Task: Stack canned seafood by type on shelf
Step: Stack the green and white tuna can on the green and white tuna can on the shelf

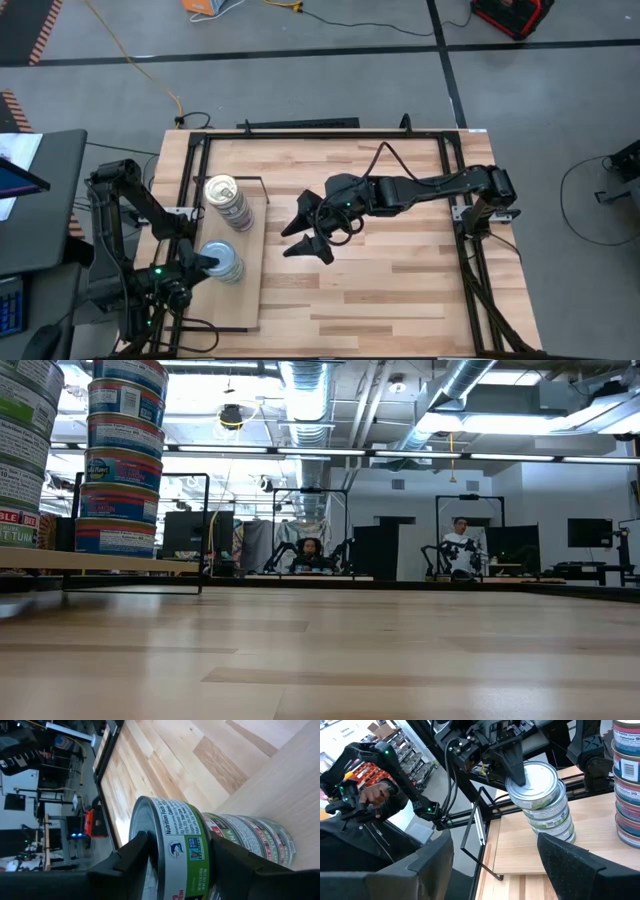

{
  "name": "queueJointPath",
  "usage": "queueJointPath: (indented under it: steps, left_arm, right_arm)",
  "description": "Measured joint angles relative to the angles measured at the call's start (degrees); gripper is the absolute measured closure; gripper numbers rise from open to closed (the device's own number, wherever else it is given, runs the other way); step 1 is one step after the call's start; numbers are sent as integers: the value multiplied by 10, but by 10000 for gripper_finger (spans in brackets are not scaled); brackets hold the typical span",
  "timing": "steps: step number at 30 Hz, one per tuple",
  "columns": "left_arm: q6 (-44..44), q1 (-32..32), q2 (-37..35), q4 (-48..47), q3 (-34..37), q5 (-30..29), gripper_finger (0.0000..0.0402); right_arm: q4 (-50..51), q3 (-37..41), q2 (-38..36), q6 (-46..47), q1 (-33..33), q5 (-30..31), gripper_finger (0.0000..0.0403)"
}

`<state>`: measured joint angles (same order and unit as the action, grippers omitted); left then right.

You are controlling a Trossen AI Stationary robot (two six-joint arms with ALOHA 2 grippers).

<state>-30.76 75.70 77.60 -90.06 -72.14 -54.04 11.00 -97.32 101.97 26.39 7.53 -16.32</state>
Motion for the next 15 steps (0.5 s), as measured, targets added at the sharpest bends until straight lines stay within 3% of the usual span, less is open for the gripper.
queueJointPath:
  steps: [9, 15]
  left_arm:
    - [-18, 0, 0, 1, 0, -4, 213]
    - [-26, 0, 0, 0, 0, -2, 179]
  right_arm:
    - [0, 0, 0, 0, 0, 0, 92]
    - [-3, 0, 0, 0, 0, 0, 92]
